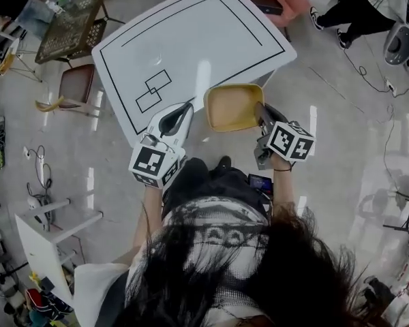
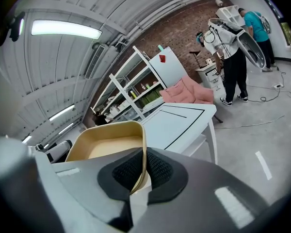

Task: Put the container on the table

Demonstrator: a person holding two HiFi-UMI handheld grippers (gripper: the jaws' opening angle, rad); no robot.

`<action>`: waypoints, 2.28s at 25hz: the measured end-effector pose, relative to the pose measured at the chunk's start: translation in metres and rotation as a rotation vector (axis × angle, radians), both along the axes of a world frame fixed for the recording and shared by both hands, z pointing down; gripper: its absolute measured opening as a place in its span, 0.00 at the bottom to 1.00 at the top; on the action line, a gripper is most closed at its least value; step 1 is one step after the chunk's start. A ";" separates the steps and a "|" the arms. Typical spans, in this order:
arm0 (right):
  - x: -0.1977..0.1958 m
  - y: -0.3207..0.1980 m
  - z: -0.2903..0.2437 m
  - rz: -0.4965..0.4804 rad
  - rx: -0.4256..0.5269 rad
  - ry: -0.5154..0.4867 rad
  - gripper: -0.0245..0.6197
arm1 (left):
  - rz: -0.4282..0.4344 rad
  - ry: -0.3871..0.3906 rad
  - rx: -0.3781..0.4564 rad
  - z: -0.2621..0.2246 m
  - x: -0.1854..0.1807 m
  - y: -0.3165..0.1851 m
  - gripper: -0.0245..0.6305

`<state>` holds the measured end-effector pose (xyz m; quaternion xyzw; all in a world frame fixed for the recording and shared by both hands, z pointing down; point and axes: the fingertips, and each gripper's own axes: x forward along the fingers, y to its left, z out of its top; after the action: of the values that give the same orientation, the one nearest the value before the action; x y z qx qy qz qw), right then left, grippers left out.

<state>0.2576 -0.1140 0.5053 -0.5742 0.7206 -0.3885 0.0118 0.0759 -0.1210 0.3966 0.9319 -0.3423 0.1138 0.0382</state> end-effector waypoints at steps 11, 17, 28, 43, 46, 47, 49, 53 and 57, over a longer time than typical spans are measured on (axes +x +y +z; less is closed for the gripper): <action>-0.001 -0.067 0.005 -0.066 0.010 0.032 0.06 | -0.052 -0.043 -0.022 0.008 -0.009 -0.036 0.04; 0.000 -0.109 0.005 -0.084 0.013 0.082 0.06 | -0.051 -0.026 -0.008 0.007 -0.010 -0.065 0.04; -0.038 -0.217 0.022 -0.202 -0.043 0.174 0.06 | -0.108 -0.001 0.018 -0.003 -0.040 -0.143 0.04; -0.108 -0.347 0.115 -0.233 -0.258 0.294 0.06 | -0.195 0.015 -0.006 0.008 -0.111 -0.211 0.04; -0.110 -0.365 0.126 -0.195 -0.279 0.322 0.06 | -0.210 0.015 -0.015 0.012 -0.121 -0.220 0.04; -0.108 -0.369 0.129 -0.180 -0.288 0.334 0.06 | -0.214 0.014 -0.017 0.013 -0.124 -0.222 0.04; -0.105 -0.374 0.136 -0.148 -0.307 0.348 0.06 | -0.220 0.014 -0.021 0.017 -0.128 -0.226 0.04; -0.105 -0.378 0.143 -0.130 -0.315 0.356 0.07 | -0.227 0.015 -0.027 0.020 -0.136 -0.234 0.04; -0.105 -0.380 0.143 -0.126 -0.302 0.355 0.07 | -0.231 0.013 -0.035 0.025 -0.143 -0.239 0.04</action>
<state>0.1526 -0.4936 0.6487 -0.5828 0.6793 -0.3848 -0.2255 -0.0670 -0.3600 0.4215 0.8862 -0.4451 0.1083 0.0694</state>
